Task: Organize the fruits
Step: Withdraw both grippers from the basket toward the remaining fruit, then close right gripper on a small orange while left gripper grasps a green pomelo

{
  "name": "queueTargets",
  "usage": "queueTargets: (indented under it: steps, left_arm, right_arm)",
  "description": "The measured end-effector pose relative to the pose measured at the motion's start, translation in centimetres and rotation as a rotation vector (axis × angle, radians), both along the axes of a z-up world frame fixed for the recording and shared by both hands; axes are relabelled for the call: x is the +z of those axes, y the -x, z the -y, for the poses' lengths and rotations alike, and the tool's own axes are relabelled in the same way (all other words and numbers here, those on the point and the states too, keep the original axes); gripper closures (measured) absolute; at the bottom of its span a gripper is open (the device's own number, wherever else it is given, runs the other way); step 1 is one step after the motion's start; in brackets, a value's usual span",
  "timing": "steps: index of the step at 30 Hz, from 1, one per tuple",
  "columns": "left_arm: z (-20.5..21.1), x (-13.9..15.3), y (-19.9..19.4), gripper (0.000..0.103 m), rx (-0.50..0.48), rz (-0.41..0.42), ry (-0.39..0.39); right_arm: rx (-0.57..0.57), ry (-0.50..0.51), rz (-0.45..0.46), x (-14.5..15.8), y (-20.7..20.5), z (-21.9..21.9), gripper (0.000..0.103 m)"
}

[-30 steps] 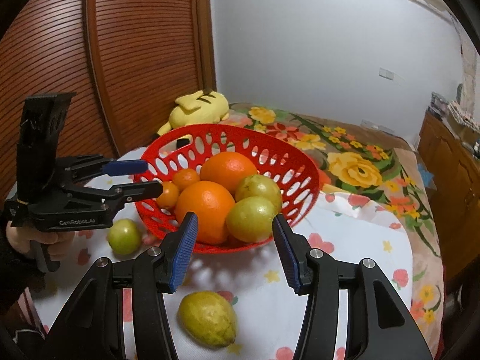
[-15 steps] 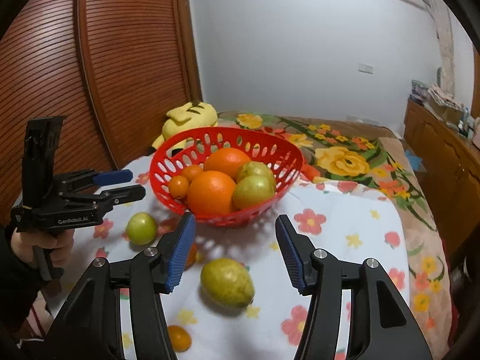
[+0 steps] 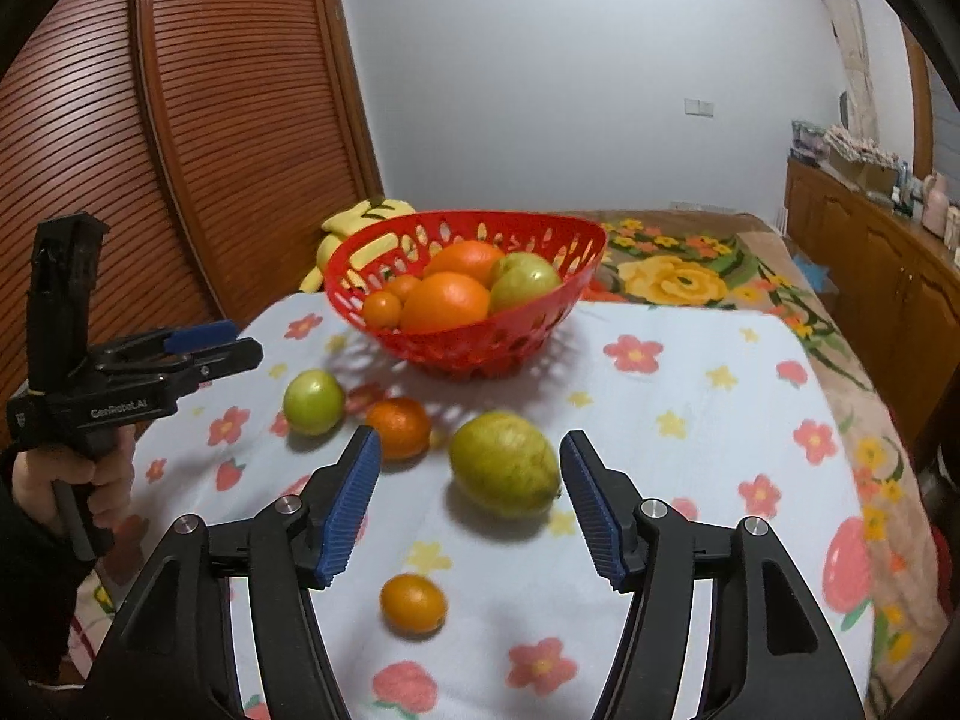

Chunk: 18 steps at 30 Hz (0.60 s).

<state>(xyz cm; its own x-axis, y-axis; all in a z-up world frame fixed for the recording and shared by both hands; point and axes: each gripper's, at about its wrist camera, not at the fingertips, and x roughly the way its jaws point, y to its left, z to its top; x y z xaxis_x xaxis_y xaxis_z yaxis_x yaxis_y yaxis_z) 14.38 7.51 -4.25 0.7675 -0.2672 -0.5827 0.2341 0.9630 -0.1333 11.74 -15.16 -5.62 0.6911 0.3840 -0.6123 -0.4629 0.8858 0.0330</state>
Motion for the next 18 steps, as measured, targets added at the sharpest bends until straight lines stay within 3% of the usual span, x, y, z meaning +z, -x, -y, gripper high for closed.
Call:
queueTargets:
  steps: [18]
  left_arm:
    - [0.1,-4.3,-1.9,0.035,0.021,-0.089,-0.015]
  right_arm:
    - [0.003,0.024,-0.090,-5.0,1.4,-1.6,0.039]
